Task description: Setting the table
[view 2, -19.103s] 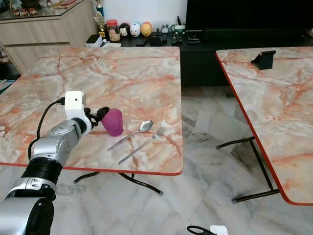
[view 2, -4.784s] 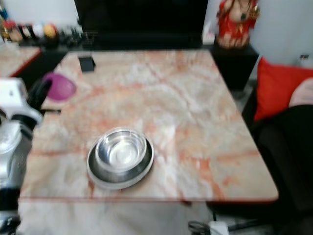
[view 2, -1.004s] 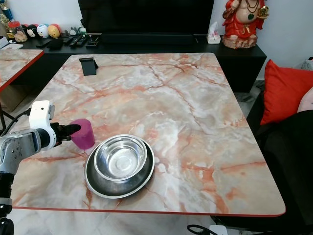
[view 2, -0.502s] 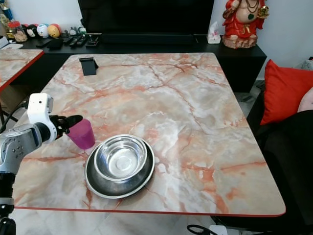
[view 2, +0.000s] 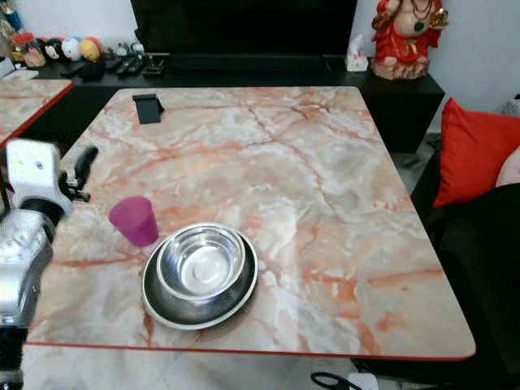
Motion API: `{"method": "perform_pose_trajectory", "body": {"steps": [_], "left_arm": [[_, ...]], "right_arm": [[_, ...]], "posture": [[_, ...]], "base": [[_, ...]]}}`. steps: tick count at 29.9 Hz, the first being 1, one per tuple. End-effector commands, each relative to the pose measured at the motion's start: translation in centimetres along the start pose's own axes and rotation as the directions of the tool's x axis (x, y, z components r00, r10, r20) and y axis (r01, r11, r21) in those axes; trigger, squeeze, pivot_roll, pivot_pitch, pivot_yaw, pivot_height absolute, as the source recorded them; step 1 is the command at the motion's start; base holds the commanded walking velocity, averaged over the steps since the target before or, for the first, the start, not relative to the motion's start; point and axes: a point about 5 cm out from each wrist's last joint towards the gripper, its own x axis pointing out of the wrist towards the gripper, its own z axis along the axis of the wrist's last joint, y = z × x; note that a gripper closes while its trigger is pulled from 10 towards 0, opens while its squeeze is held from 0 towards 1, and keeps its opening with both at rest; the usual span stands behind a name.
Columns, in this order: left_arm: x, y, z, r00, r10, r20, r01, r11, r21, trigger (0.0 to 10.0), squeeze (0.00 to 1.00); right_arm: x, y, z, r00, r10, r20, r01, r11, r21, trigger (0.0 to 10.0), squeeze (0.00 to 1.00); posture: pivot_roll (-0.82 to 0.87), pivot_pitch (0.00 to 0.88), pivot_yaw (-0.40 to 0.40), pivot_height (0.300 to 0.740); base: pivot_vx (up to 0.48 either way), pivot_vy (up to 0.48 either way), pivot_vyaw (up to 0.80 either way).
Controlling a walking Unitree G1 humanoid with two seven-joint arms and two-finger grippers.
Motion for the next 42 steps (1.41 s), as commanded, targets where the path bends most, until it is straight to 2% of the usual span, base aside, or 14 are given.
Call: {"method": "perform_pose_trajectory", "body": {"steps": [1,4,7,14,22,32,36,42], "left_arm": [[-0.5,-0.4,0.9,0.996,0.026,0.089,-0.033,0.997,0.074,10.0,0.00],[-1.0,-0.5,0.5,0.992,0.077,0.098,-0.082,0.995,0.051,10.0,0.00],[-1.7,-1.1,0.2,0.991,0.077,0.108,-0.084,0.994,0.068,10.0,0.00],[-1.7,-0.9,-0.4,0.990,0.110,0.092,-0.113,0.993,0.029,10.0,0.00],[-1.6,-1.8,-0.4,0.992,0.082,0.094,-0.084,0.996,0.020,10.0,0.00],[-1.5,-2.2,-0.3,0.992,0.085,0.095,-0.084,0.996,-0.011,10.0,0.00],[-1.4,-2.2,-0.3,0.991,0.094,0.091,-0.092,0.995,-0.025,10.0,0.00],[-1.3,-2.8,0.0,0.991,0.089,0.097,-0.086,0.996,-0.034,10.0,0.00]], "right_arm": [[-0.1,-0.1,-0.1,1.000,-0.005,0.002,0.005,1.000,0.000,10.0,0.00],[-0.1,-0.1,-0.2,1.000,-0.004,0.001,0.004,1.000,-0.003,10.0,0.00],[-0.1,-0.1,-0.2,1.000,-0.003,-0.003,0.003,1.000,-0.007,10.0,0.00],[-0.1,0.0,-0.3,1.000,-0.002,-0.005,0.002,1.000,-0.007,10.0,0.00],[-0.1,0.1,-0.5,1.000,0.005,-0.011,-0.005,1.000,-0.012,10.0,0.00],[-0.1,0.1,-0.6,1.000,0.005,-0.016,-0.005,1.000,-0.023,10.0,0.00],[-0.1,0.2,-0.5,1.000,0.017,-0.017,-0.018,0.998,-0.066,10.0,0.00],[-0.1,0.1,-0.4,1.000,0.010,-0.015,-0.011,0.998,-0.058,10.0,0.00]], "posture": [[-0.02,0.000,0.026,0.732],[-0.03,0.000,0.028,0.732],[-0.03,0.000,0.029,0.732],[-0.03,0.000,0.033,0.732],[-0.04,0.000,0.040,0.732],[-0.04,0.000,0.038,0.732],[-0.05,0.000,0.040,0.732],[-0.04,0.000,0.035,0.732]], "base": [[0.000,0.000,0.00],[0.000,0.000,0.00],[0.000,0.000,0.00],[0.000,0.000,0.00],[0.000,0.324,0.00],[0.000,0.409,0.00],[0.000,0.415,0.00],[0.000,0.414,0.00]]}}
